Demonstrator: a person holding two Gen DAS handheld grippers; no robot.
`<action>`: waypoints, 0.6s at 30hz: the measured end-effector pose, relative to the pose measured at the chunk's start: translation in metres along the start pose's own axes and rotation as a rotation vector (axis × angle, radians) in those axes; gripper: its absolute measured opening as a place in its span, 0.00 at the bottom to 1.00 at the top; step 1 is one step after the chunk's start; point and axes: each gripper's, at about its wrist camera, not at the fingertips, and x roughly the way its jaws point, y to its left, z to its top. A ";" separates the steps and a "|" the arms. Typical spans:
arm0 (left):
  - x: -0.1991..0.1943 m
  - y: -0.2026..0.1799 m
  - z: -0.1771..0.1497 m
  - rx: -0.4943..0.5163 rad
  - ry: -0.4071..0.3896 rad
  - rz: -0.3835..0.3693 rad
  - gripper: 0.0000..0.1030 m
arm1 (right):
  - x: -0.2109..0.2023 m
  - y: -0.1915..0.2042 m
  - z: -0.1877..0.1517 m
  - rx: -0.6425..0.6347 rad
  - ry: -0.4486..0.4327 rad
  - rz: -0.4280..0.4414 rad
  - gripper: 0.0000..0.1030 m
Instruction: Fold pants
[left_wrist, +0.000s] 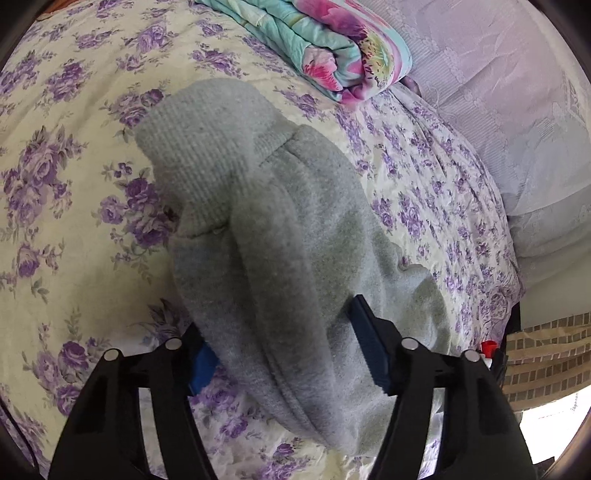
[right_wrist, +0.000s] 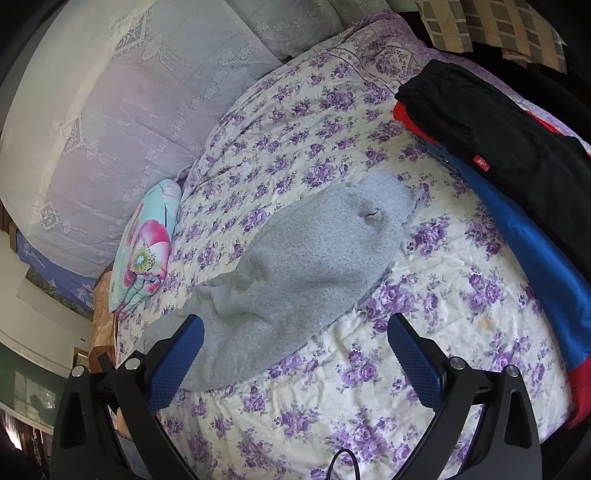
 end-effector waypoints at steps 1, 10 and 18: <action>-0.002 0.002 0.000 -0.003 0.001 -0.006 0.55 | 0.001 0.001 0.000 -0.002 0.004 0.000 0.97; -0.010 0.013 -0.002 -0.036 -0.019 -0.018 0.27 | 0.005 0.004 0.000 -0.007 0.027 0.022 0.97; -0.041 0.003 -0.007 -0.051 -0.083 -0.060 0.17 | 0.020 -0.036 0.019 0.058 -0.011 0.002 0.97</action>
